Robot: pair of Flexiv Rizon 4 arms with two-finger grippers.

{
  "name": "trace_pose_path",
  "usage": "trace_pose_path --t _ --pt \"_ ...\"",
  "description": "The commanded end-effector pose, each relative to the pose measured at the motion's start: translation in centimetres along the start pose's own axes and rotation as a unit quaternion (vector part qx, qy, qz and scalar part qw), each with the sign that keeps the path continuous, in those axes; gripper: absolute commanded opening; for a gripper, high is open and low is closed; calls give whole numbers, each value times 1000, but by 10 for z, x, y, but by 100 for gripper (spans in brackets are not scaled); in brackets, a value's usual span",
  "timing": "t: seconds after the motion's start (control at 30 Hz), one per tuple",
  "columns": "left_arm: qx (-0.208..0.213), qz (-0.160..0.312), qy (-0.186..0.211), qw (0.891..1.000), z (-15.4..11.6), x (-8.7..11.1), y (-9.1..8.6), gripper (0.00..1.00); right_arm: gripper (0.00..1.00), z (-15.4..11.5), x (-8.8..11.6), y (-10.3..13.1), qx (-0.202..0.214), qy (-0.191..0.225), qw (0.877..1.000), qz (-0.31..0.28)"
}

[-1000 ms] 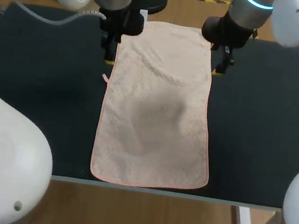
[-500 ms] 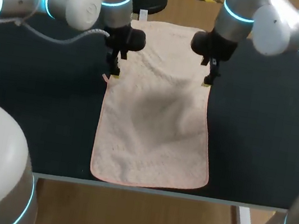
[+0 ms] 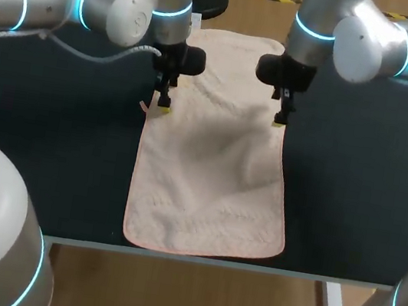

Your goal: Fold the towel

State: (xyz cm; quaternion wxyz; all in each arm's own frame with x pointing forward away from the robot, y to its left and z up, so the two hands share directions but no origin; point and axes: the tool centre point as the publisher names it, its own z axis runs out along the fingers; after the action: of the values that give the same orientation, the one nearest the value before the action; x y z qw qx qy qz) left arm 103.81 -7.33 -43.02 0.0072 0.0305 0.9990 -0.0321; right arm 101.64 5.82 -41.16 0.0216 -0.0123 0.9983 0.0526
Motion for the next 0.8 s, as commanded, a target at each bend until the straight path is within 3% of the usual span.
trace_pose_path --t 0.03,0.7,0.73,0.77,0.8 --pt "-2 -4 -2 1000 2 0 0 100 100 14 -11 2 0 11 1000 1" --pt "-5 -7 1 1000 7 1 -1 100 100 34 -12 -3 -1 30 999 9" --pt "-5 -7 1 1000 7 1 0 100 94 34 -12 -3 -1 31 999 9" --pt "-5 -7 0 1000 7 1 0 100 67 35 -12 -3 0 30 1000 9" --pt "-5 -7 0 1000 7 1 0 67 43 35 -11 -4 1 30 1000 10"
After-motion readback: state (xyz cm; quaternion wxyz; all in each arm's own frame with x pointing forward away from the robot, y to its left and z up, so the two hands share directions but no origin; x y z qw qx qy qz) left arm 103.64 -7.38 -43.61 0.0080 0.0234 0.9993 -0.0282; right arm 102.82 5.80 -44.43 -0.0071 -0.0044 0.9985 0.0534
